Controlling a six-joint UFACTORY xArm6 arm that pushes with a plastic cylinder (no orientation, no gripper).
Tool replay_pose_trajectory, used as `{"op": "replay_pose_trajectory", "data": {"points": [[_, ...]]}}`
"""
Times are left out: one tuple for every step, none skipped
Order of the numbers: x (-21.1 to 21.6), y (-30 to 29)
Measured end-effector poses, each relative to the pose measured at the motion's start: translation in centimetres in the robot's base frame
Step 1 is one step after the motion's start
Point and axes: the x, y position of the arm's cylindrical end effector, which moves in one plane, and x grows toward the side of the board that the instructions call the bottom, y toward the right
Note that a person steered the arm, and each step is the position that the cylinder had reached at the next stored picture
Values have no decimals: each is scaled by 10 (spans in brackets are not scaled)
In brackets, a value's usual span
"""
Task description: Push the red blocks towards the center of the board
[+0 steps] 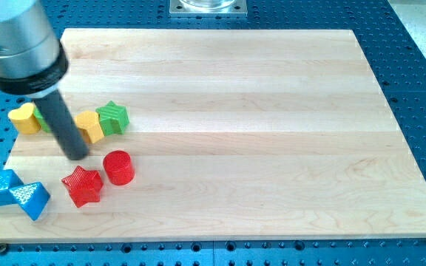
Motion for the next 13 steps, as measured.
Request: {"op": "replay_pose_trajectory", "data": {"points": [[-16,7],[-19,-6],[20,-9],[63,-5],[64,56],[32,106],[-6,113],[29,114],[35,105],[34,60],[34,30],[13,53],[1,89]]}}
